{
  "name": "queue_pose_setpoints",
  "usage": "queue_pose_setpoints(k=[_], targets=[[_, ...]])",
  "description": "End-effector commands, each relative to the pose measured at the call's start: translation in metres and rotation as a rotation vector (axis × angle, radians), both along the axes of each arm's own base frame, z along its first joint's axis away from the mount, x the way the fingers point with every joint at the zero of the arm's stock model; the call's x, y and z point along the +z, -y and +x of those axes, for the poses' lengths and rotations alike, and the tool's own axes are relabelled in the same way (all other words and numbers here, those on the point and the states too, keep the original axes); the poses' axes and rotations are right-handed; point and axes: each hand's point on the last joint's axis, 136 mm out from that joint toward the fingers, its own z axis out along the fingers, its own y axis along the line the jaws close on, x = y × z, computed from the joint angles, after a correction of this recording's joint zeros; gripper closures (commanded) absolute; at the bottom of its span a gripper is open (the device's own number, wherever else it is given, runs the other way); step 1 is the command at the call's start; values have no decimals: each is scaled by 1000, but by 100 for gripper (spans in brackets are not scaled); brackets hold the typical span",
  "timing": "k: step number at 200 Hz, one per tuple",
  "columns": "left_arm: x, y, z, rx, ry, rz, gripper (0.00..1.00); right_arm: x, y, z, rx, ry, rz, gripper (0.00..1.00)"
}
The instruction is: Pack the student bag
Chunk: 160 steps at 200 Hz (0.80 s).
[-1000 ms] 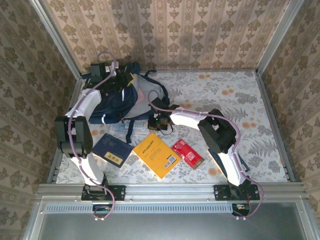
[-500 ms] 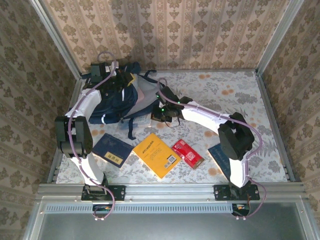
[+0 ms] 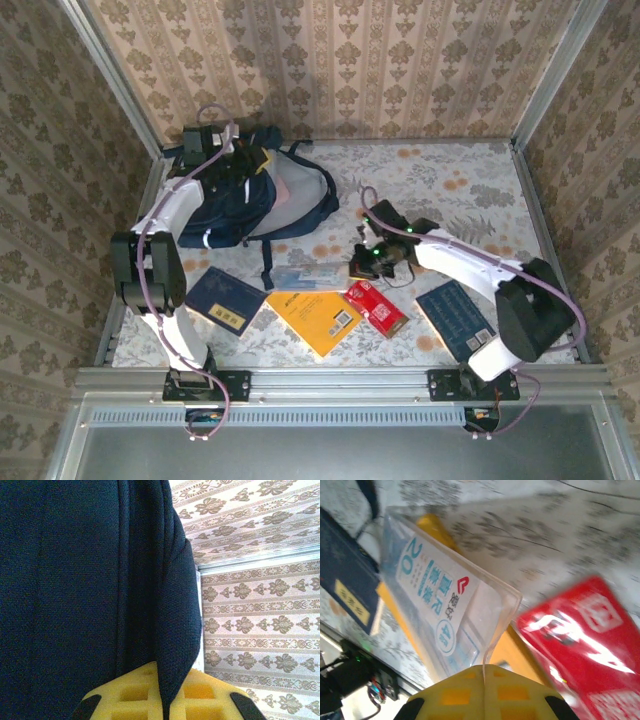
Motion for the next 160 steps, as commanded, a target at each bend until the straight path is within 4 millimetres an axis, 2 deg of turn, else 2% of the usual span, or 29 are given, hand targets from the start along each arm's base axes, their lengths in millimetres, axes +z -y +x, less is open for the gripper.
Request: queue_pose_setpoints(k=[1,14,36,61,87,109,132,160], targets=[[-3,1,5,-6,15,16,100,-20,41,-16,35,-26,-145,100],[-5,3,5,-11,14,23,100,-30,43,-13,42,-26,-169,92],[-8,6,3,-21,10,34,100,-46,27,-7,50,-54,-103,81],[-10,7,3,-26,4,37,100,-59,21,8,14,-22,-64,74],[-9,7,3,-28,8,38,100,-64,30,15,-58,6,-25,61],[-10,7,3,-27,4,36,100,-60,42,19,-131,40,28,51],[-9,7,4,-28,6,35,100,-58,48,20,-191,44,110,48],[-9,7,3,-29,7,37,100,-61,57,19,-221,52,125,46]])
